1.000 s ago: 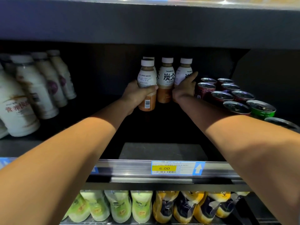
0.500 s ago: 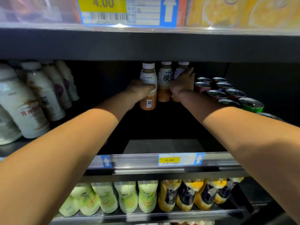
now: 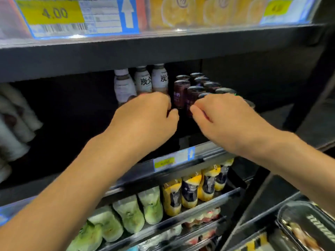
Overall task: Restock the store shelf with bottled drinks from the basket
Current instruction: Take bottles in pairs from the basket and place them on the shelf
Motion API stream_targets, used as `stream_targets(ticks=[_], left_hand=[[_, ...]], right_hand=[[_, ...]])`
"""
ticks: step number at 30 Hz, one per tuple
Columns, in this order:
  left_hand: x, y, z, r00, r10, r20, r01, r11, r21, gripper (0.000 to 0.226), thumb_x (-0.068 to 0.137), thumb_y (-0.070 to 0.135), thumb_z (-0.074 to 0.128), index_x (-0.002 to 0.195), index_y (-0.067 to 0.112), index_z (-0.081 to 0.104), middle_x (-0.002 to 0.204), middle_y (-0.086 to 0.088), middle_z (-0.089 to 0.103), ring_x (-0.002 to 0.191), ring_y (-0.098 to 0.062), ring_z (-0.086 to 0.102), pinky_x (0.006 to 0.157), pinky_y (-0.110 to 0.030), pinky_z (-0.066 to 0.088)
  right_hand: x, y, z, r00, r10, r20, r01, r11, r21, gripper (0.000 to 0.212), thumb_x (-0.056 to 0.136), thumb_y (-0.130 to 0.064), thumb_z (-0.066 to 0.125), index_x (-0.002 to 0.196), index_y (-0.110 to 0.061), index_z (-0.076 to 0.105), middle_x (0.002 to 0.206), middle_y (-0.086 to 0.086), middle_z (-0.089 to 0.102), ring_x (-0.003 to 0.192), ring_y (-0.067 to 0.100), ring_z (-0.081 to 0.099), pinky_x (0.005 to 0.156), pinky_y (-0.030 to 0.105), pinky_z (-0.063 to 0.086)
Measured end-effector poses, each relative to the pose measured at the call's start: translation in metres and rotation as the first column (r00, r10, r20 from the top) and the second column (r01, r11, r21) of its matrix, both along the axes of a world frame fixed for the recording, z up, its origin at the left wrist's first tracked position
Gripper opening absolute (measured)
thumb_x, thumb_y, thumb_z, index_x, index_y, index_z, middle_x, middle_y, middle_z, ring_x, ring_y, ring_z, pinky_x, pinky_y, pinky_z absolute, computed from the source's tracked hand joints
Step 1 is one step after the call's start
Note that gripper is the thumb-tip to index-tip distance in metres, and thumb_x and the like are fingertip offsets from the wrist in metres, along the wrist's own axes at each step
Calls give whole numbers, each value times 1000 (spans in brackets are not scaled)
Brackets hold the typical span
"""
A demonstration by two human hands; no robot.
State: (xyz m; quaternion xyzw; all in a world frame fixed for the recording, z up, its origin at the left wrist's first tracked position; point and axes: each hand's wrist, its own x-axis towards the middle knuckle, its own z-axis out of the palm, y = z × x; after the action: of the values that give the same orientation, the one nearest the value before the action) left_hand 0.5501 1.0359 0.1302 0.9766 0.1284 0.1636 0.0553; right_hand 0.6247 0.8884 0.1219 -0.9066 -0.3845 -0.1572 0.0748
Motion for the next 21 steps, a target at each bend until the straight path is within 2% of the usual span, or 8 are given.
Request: stream_targets(ticks=[3,7,10,14,16,18,20,21], left_hand=[[-15,-49,-8,991,-130,-13,131,986,101,35,96,56,37,107,32,60,103,5,67,97,-27,62,80,-43,52],[-11,-114,-23,958,-288,-2,285,950,127,36,87,56,43,92,28,66,80,4,69,74,-29,66,61,-40,54],[4,-164,-43,906,-396,-148,414,901,129,42,90,62,30,108,36,56,100,9,66,95,-20,65,74,-38,54],[35,-241,-66,781,-562,-271,604,791,101,39,90,59,29,101,34,57,87,10,63,83,-18,65,62,-34,52],[56,-281,-88,701,-654,-283,704,699,128,37,96,59,25,114,36,48,105,11,59,99,-15,60,70,-33,44],[79,-325,-104,653,-680,-334,747,651,135,38,97,55,26,113,34,54,100,11,62,91,-14,63,63,-32,39],[106,-371,-120,618,-697,-363,770,629,102,39,95,51,30,104,29,60,87,9,63,79,-15,64,57,-31,36],[120,-395,-130,576,-715,-397,793,606,59,34,98,50,30,106,29,55,92,8,61,84,-16,63,61,-32,38]], right_hand=[[-29,-56,-8,994,-99,-50,98,995,-30,41,101,-41,23,93,-27,62,93,-7,63,91,20,61,80,40,50],[-46,-130,-33,958,-287,8,287,958,-6,55,96,-45,14,99,-26,66,101,-3,68,97,25,64,78,40,53],[-52,-186,-50,913,-408,-8,407,911,-72,57,97,-41,16,97,-21,69,96,0,70,91,29,65,76,42,53],[-51,-258,-76,827,-557,-83,536,824,-184,61,95,-44,5,99,-26,64,98,-4,67,90,27,63,78,40,52],[-44,-299,-97,758,-647,-86,621,755,-209,55,94,-43,11,88,-26,63,87,-4,66,81,27,64,68,36,51],[-33,-343,-119,684,-724,-89,698,685,-209,41,95,-39,25,77,-25,60,75,-3,63,70,27,62,58,34,47],[-19,-386,-136,627,-763,-159,724,646,-242,31,98,-36,34,84,-25,59,83,-4,63,78,27,62,62,34,48],[-10,-411,-146,599,-774,-207,727,633,-265,29,99,-36,33,91,-26,59,91,-5,63,86,26,62,68,34,47]])
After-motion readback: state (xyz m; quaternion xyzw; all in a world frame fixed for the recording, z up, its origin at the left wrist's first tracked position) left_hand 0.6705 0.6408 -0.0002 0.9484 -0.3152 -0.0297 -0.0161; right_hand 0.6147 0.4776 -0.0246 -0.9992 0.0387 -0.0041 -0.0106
